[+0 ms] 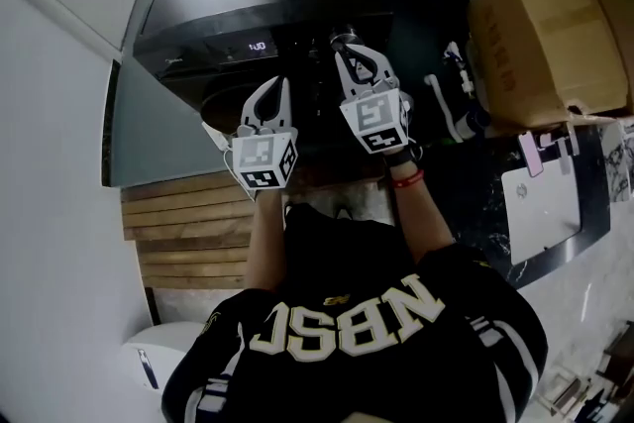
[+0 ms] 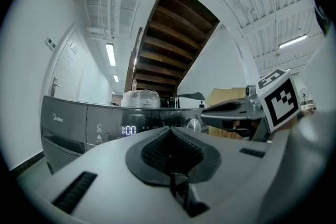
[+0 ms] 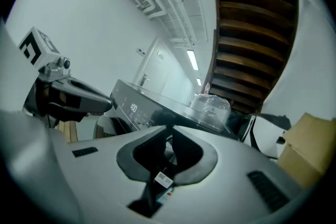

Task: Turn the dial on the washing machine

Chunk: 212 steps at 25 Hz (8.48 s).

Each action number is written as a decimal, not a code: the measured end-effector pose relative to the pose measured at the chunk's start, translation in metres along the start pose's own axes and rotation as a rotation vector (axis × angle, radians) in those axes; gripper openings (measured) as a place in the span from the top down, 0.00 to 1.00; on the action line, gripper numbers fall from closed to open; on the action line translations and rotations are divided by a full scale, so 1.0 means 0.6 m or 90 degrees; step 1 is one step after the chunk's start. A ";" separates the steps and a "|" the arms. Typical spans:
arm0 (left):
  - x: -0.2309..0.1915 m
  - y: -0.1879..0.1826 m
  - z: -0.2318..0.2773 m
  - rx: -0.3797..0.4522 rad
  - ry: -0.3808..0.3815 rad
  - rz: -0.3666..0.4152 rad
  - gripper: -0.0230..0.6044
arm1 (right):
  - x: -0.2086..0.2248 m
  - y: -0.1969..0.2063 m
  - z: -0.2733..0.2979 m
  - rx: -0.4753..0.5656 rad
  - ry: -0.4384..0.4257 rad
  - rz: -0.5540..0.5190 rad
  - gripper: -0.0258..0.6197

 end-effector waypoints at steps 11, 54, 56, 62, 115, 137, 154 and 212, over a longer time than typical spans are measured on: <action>-0.032 0.003 0.023 0.013 0.025 -0.006 0.94 | -0.030 0.011 0.048 -0.036 -0.040 -0.383 0.74; -0.051 0.015 -0.002 0.018 0.030 -0.020 0.94 | -0.032 0.052 0.093 -0.105 0.043 -0.478 0.58; -0.052 0.014 -0.005 0.018 0.027 -0.020 0.94 | -0.026 0.046 0.092 -0.103 0.053 -0.404 0.58; -0.055 0.012 -0.009 0.021 0.021 -0.020 0.94 | -0.027 0.047 0.094 -0.108 0.063 -0.402 0.58; -0.033 0.008 0.012 0.025 0.033 -0.016 0.94 | 0.026 0.056 0.085 -0.037 0.121 0.234 0.58; -0.022 0.007 0.020 0.023 0.048 -0.017 0.94 | 0.047 0.067 0.076 -0.033 0.157 0.554 0.58; -0.012 0.010 0.029 0.022 0.063 -0.023 0.94 | 0.057 0.091 0.074 -0.032 0.140 0.804 0.58; -0.027 0.003 0.010 0.015 0.036 -0.009 0.94 | 0.016 0.172 0.073 0.191 0.105 1.534 0.59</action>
Point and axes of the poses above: the fingertips, and each gripper's own axes: z forward along the fingers, x to its right, y out of its underside, the point moved 5 cm from there along -z, backward along the fingers, and after that the axes turned 8 degrees about y, right-handed, at the moved point
